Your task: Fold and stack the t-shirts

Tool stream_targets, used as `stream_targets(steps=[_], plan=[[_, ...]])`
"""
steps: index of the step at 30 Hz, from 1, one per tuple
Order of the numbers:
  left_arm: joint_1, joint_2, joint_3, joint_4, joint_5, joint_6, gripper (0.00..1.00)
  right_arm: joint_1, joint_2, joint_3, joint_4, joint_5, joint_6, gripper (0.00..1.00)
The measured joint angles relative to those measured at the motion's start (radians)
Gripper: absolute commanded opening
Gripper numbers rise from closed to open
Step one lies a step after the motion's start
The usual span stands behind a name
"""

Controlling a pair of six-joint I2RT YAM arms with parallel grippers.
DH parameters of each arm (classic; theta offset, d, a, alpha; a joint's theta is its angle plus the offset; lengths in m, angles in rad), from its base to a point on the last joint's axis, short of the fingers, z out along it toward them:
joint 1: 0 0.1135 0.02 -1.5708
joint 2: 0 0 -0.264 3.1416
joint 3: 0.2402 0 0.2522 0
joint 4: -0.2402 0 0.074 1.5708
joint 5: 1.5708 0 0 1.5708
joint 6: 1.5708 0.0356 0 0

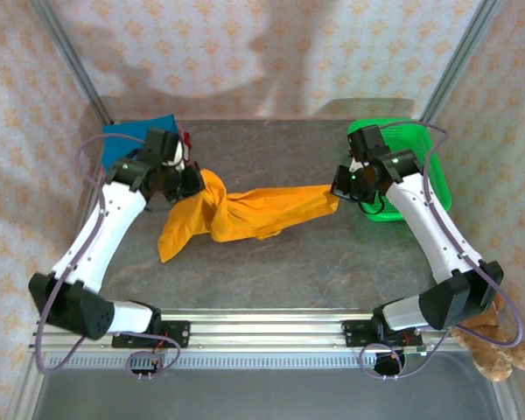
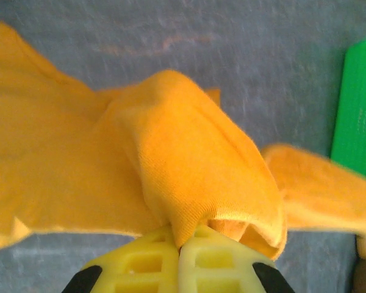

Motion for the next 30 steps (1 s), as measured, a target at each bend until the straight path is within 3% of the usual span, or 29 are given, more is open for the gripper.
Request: stream_targets(steps=[5,8,9,11,15,21,27,30], plan=[[-0.246,-0.098,-0.257,0.092,0.023,-0.119,0.01,-0.005,0.0,-0.067,-0.006,0.031,-0.003,0.0],[-0.353,-0.077,-0.37,0.132,0.027,-0.178,0.42,-0.009,0.0,-0.111,-0.016,0.038,-0.004,0.0],[-0.369,-0.071,-0.39,0.133,0.027,-0.188,0.52,-0.009,0.0,-0.121,-0.017,0.04,-0.004,0.0],[-0.375,-0.064,-0.397,0.118,0.012,-0.192,0.6,-0.009,-0.001,-0.139,-0.017,0.045,-0.006,0.0],[-0.338,-0.04,-0.302,0.044,-0.04,-0.144,0.63,-0.009,-0.002,-0.187,-0.017,0.052,-0.011,0.0],[-0.182,0.11,-0.053,0.002,-0.095,-0.021,0.59,-0.009,-0.002,-0.217,-0.016,0.052,-0.015,0.0],[-0.172,0.486,0.299,-0.057,-0.114,0.11,0.51,-0.009,-0.002,-0.222,-0.013,0.052,-0.018,0.0],[-0.173,0.629,0.384,-0.085,-0.136,0.153,0.46,-0.009,-0.002,-0.222,-0.013,0.052,-0.019,0.0]])
